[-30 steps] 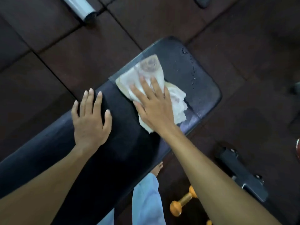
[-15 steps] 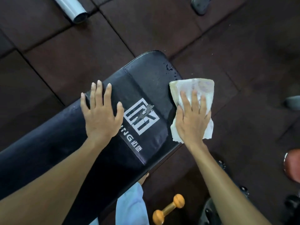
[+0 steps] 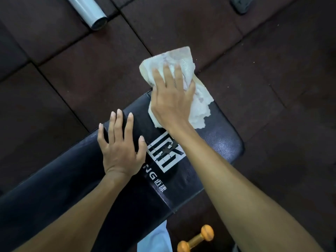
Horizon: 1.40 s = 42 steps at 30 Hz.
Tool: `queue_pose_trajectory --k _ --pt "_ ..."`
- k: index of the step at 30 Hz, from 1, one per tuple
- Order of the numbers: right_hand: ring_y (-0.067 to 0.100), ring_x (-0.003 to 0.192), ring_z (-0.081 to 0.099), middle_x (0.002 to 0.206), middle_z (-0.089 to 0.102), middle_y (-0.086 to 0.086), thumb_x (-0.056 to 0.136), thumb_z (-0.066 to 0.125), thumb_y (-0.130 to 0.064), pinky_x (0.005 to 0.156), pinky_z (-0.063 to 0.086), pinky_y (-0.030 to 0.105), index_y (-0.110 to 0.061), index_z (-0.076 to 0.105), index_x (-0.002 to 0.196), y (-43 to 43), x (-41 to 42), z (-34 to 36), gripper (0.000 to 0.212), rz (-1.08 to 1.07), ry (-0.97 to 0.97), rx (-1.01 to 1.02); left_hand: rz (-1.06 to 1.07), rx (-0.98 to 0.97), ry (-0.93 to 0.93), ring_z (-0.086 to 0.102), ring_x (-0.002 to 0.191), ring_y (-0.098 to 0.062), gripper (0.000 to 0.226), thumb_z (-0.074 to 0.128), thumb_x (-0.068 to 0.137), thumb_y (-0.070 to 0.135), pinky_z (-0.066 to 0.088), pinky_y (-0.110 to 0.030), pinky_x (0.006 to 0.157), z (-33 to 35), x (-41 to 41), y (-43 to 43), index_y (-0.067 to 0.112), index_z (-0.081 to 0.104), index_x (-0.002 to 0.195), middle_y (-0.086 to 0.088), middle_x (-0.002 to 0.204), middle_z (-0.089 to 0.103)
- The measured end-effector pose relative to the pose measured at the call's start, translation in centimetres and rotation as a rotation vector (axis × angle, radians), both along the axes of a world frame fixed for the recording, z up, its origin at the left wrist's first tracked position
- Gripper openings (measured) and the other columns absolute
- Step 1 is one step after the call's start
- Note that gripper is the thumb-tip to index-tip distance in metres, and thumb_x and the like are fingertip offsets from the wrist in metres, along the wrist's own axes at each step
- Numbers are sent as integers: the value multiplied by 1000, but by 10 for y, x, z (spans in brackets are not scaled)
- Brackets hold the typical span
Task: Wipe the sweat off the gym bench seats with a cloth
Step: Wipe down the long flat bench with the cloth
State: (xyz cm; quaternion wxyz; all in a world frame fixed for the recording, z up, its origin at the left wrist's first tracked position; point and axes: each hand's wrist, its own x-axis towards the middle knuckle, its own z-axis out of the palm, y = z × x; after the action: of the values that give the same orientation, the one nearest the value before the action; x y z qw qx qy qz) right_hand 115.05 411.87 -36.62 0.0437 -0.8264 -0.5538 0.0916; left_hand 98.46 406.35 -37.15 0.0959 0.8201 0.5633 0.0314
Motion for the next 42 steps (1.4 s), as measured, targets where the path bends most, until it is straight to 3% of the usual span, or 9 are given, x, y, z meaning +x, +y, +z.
queue_pose_trajectory --k 6,10,12,16,18,23,29,36,42 --pt "26 147 26 158 33 1 96 47 -26 101 30 56 -28 42 146 -124 30 4 51 101 -51 28 1 -20 -17 15 147 -27 64 38 91 38 7 -53 118 0 0 0 10 30 148 -16 157 23" --pt "30 144 28 158 32 6 95 43 -36 96 38 55 -28 36 148 -194 34 17 54 84 -74 -76 5 7 -17 18 147 -27 63 37 91 38 10 -54 118 -1 -1 -2 10 33 147 -16 156 25" --pt "29 146 22 161 25 6 92 41 -47 100 35 60 -30 34 149 -182 37 17 60 13 -41 -123 2 16 -9 19 146 -27 62 37 92 38 11 -54 117 -1 0 -1 10 33 147 -16 156 26" --pt "28 151 4 165 7 1 92 30 -69 113 11 63 -38 21 153 -117 28 12 69 -138 1 -131 7 27 -20 20 146 -27 62 37 92 39 13 -55 117 -1 1 -2 10 34 146 -15 156 26" --pt "31 151 2 165 5 2 94 26 -69 113 8 63 -40 20 154 -75 19 12 67 -173 18 -93 12 34 -26 20 146 -26 61 38 92 38 12 -54 117 -2 1 -3 11 34 147 -15 156 27" --pt "33 150 14 163 20 2 103 26 -48 110 20 63 -41 35 148 -33 0 2 47 -44 -17 13 21 31 -25 17 147 -25 61 37 93 38 9 -52 118 -2 1 -3 13 31 148 -14 157 25" --pt "27 146 29 159 31 -1 104 28 -44 101 36 54 -37 41 146 -149 44 10 44 181 -81 16 25 17 -43 17 147 -25 61 35 93 38 9 -53 118 -1 1 -4 11 32 147 -14 156 25" --pt "31 146 21 162 21 2 101 27 -46 107 26 52 -35 29 151 -42 59 8 52 -193 0 -38 21 34 -51 18 147 -26 61 37 92 37 8 -52 118 -2 1 -2 11 33 147 -15 156 25" --pt "34 146 26 159 32 0 101 35 -39 108 27 53 -30 45 145 -43 12 2 47 178 -50 55 27 23 -41 17 147 -26 62 36 91 37 8 -53 118 1 2 -3 11 32 147 -15 156 25"
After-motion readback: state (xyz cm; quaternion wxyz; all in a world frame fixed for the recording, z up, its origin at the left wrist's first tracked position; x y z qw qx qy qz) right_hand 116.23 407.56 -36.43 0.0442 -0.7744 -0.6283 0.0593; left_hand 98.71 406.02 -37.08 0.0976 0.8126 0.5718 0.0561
